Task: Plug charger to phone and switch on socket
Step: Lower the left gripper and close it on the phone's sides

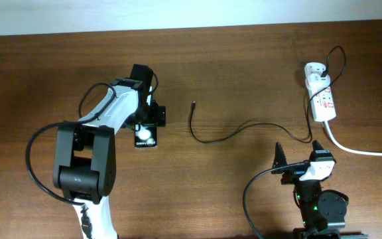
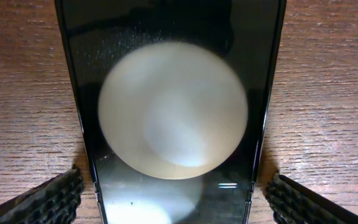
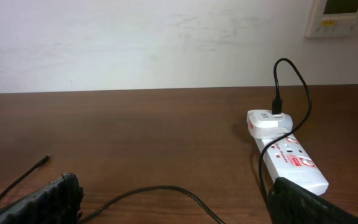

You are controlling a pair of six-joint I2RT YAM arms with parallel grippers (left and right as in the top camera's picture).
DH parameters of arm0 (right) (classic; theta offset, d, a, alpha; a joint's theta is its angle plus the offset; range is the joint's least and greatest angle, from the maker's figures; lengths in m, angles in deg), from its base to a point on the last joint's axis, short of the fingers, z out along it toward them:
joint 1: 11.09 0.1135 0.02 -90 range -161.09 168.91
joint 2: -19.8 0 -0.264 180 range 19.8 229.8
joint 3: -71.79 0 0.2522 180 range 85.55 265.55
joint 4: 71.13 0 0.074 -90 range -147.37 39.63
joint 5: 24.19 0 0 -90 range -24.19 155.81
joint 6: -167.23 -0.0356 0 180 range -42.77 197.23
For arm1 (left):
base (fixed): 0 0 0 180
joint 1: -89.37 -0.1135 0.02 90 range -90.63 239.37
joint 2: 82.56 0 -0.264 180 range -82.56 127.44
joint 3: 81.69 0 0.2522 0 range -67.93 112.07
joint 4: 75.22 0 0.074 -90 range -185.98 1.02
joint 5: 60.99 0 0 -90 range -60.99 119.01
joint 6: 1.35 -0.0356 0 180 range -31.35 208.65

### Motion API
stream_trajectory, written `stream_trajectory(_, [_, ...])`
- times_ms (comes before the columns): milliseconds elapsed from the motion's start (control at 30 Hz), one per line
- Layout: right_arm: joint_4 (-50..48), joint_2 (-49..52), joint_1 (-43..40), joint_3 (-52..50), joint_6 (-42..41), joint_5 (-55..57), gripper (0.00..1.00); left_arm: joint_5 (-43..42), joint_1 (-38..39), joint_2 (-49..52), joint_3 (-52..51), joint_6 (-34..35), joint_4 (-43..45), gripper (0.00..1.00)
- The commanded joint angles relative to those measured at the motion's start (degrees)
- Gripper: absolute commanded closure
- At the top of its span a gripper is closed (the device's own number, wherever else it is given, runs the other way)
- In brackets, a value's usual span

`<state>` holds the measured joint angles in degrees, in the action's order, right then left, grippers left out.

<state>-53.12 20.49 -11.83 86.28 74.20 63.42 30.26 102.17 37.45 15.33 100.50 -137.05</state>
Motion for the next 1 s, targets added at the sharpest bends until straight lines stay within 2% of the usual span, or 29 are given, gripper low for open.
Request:
stream_trajectory(0, [0.0,-0.4,0.3,-0.4,-0.4,-0.1,0.01,-1.5,0.0,3.3,-0.5,0.8,0.3,0.02])
stream_trajectory(200, [0.0,-0.4,0.3,-0.4,-0.4,-0.1,0.01,-1.5,0.0,3.3,-0.5,3.6,0.5,0.02])
stream_trajectory(333, [0.0,-0.4,0.3,-0.4,-0.4,-0.1,0.01,-1.5,0.0,3.3,-0.5,3.6,0.5,0.13])
stream_trajectory(433, [0.0,-0.4,0.3,-0.4,-0.4,-0.1,0.01,-2.4,0.0,3.3,-0.5,3.6,0.5,0.16])
stream_trajectory(967, [0.0,-0.4,0.3,-0.4,-0.4,-0.1,0.01,-2.6,0.0,5.4,-0.7,5.5,0.3,0.16])
